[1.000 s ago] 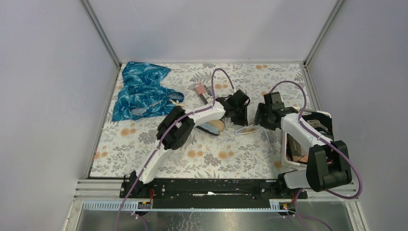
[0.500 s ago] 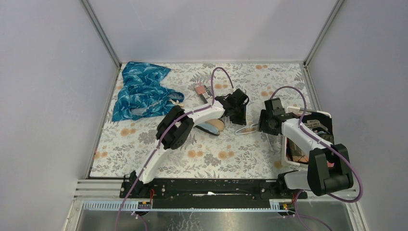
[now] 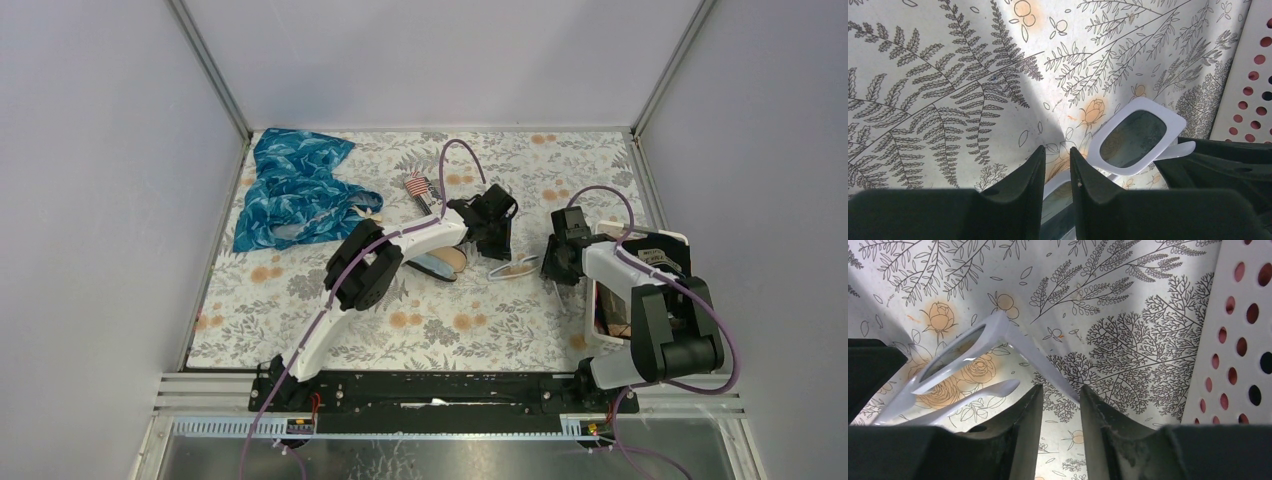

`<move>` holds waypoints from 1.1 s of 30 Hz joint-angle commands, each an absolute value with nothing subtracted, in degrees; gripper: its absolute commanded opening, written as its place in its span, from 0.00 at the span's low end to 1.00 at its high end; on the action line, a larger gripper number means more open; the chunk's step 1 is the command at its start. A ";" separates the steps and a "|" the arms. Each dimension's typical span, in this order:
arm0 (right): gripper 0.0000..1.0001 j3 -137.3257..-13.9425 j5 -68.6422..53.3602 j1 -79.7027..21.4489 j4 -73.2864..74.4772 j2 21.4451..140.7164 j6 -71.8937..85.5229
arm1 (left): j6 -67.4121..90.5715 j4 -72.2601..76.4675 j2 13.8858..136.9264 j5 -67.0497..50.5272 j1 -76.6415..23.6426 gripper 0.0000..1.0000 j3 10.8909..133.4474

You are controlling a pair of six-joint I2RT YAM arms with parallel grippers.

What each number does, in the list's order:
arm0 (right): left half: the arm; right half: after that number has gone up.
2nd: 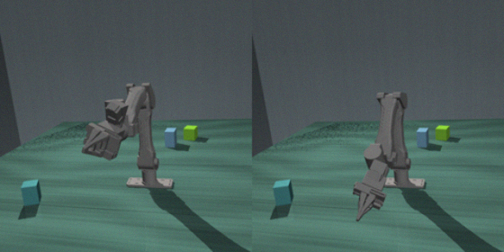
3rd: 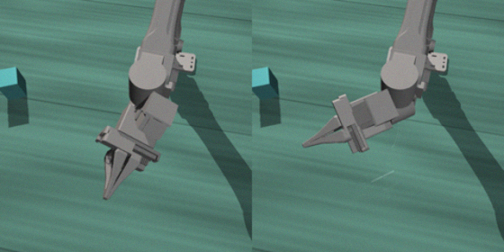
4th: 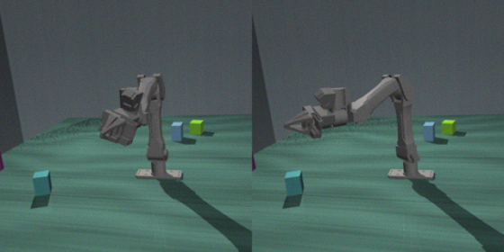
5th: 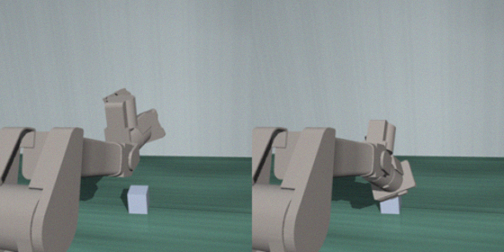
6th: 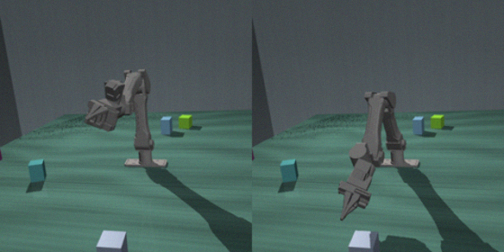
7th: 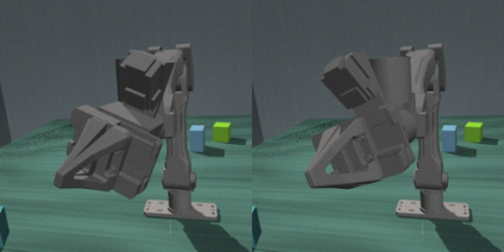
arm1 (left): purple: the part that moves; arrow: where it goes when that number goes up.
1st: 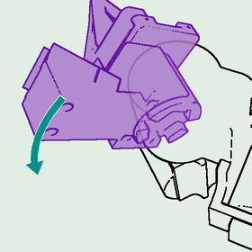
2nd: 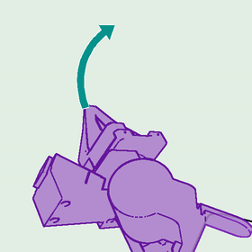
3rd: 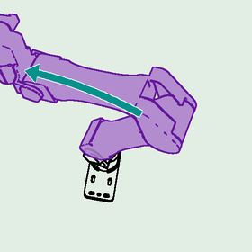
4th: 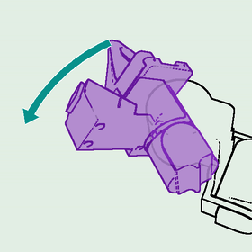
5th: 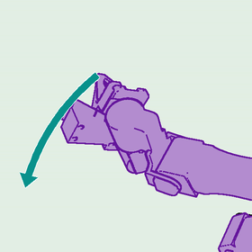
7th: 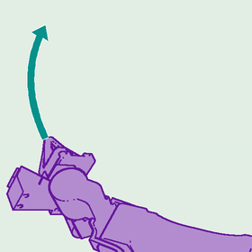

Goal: Organize the sunglasses
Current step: Fold the sunglasses at the center of the board.

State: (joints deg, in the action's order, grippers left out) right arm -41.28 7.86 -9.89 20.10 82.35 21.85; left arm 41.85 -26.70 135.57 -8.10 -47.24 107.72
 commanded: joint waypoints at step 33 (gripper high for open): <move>0.42 -45.18 -5.32 -9.58 18.92 82.34 33.12 | 41.07 -31.90 133.93 -6.84 -49.53 0.29 104.48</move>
State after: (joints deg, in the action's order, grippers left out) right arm -44.82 -5.58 -9.28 17.45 87.53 33.10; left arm 41.45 -28.69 135.46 -7.53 -50.50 108.20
